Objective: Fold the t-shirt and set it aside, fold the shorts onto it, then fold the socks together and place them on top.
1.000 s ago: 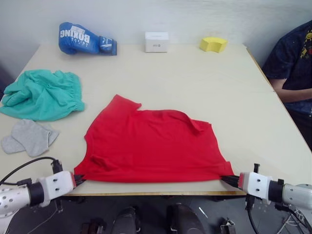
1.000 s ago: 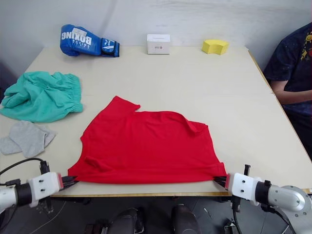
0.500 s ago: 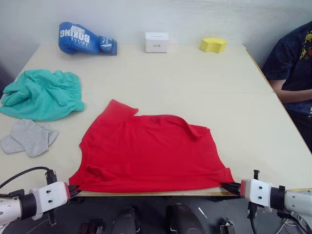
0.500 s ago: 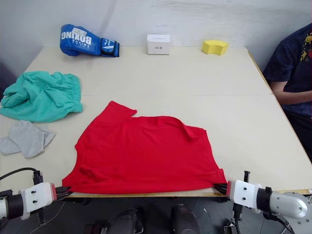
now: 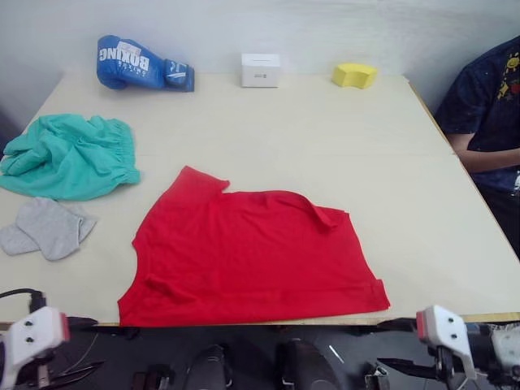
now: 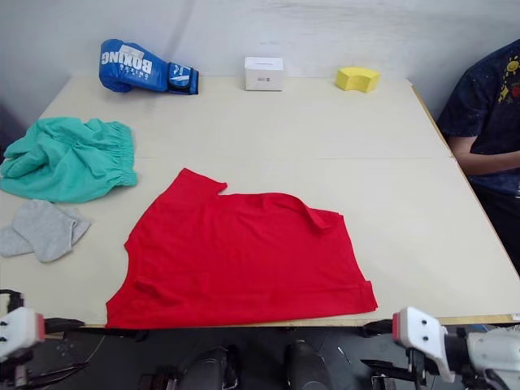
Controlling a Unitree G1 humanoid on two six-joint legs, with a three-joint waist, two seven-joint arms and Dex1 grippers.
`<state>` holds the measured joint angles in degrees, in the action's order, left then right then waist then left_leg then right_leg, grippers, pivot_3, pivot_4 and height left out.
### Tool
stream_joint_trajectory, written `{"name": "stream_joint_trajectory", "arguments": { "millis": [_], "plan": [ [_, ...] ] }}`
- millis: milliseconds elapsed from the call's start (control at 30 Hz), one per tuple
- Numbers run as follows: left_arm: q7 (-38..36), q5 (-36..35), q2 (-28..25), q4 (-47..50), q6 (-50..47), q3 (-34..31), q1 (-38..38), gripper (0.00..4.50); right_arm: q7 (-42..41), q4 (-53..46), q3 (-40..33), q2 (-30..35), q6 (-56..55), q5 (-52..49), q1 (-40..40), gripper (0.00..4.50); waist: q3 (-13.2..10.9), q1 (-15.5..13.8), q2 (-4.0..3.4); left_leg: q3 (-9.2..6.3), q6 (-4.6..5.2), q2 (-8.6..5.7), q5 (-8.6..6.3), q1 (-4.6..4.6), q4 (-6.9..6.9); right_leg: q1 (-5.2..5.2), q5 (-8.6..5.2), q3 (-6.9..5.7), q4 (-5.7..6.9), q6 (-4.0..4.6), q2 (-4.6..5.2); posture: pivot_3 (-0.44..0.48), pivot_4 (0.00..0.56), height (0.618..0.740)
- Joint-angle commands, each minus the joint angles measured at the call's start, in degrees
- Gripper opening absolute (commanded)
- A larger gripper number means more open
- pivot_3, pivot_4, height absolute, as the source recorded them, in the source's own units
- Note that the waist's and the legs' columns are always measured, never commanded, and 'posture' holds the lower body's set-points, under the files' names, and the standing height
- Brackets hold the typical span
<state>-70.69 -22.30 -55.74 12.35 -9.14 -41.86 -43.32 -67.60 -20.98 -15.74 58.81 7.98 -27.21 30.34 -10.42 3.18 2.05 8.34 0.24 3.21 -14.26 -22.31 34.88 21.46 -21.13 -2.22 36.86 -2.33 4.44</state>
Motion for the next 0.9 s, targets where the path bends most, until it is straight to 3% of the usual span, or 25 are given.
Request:
{"name": "stream_joint_trajectory", "arguments": {
  "millis": [33, 167, 300, 367, 467, 533, 667, 900],
  "plan": [
    [-2.0, -9.8, -2.5, -1.1, -13.2, -3.4, 5.0, 4.5, -1.4, -2.0, -3.5, 2.5, 9.2, -7.6, -5.1, 4.47, -0.1, 0.0, -0.16, 0.0, 0.01, 0.01, 0.01, 0.0, 0.08, 0.0, 0.01, -0.01, 0.0, -0.01, 0.01, 0.0, 0.15, 0.74],
    [5.8, -16.0, -4.4, -5.3, -22.3, 0.3, 23.6, 4.5, 4.8, 2.5, -1.2, -1.0, 12.3, -9.2, -22.6, 4.47, -0.3, -0.3, -0.28, -0.01, 0.02, 0.02, 0.01, -0.02, 0.15, 0.04, 0.07, -0.03, -0.13, -0.03, 0.06, 0.0, 0.15, 0.74],
    [13.8, -10.3, -1.9, -7.7, -20.4, 9.2, 37.9, 4.5, 11.8, 9.5, 4.8, -7.4, 12.5, -3.3, -39.6, 4.47, -0.3, -0.2, -0.41, 0.03, -0.03, 0.02, 0.13, -0.16, 0.12, -0.05, 0.32, -0.05, -0.18, -0.13, 0.08, 0.0, 0.15, 0.74],
    [15.9, -10.0, -0.5, -7.4, -21.5, 12.9, 42.8, 4.5, 13.1, 12.1, 8.4, -9.3, 12.1, 0.3, -45.0, 4.47, -0.3, 0.0, -0.42, 0.09, -0.06, -0.01, 0.12, -0.29, 0.13, 0.1, 0.78, -0.06, -0.06, -0.96, 0.1, 0.0, 0.15, 0.74],
    [19.4, -8.3, 2.1, -6.8, -21.8, 18.1, 48.6, 4.5, 16.2, 15.0, 13.6, -12.8, 12.8, 5.0, -51.1, 4.47, -0.3, 0.0, -0.4, 0.11, -0.14, 0.04, 0.27, -0.71, 0.26, 0.56, 0.53, -0.17, 0.19, -0.97, 0.01, 0.0, 0.15, 0.74],
    [22.1, -6.7, 4.5, -6.7, -21.1, 20.9, 51.8, 4.5, 17.8, 15.5, 17.2, -15.0, 12.7, 8.6, -53.6, 4.47, -0.3, 0.0, -0.39, 0.23, -0.2, 0.04, 0.41, -1.23, 0.4, 1.16, 0.45, -0.19, 0.74, -1.05, -0.02, 0.0, 0.15, 0.74],
    [27.4, -4.0, 9.5, -6.2, -20.0, 24.1, 55.2, 4.5, 22.6, 16.1, 22.4, -18.4, 9.5, 17.0, -54.2, 4.47, -0.3, -0.2, -0.39, 0.24, -0.19, 0.11, 0.35, -1.35, 0.77, 1.25, 0.35, -0.33, 0.89, -1.12, -0.04, 0.0, 0.15, 0.74],
    [28.7, -2.3, 11.8, -5.3, -18.7, 25.3, 54.1, 4.5, 28.4, 14.1, 22.5, -20.7, 9.9, 22.4, -52.2, 4.47, -0.3, -0.1, -0.36, 0.25, 0.15, 0.1, 0.32, -1.13, 1.26, 0.93, 0.68, -0.31, 1.0, -1.28, 0.06, 0.0, 0.15, 0.74]
  ]
}}
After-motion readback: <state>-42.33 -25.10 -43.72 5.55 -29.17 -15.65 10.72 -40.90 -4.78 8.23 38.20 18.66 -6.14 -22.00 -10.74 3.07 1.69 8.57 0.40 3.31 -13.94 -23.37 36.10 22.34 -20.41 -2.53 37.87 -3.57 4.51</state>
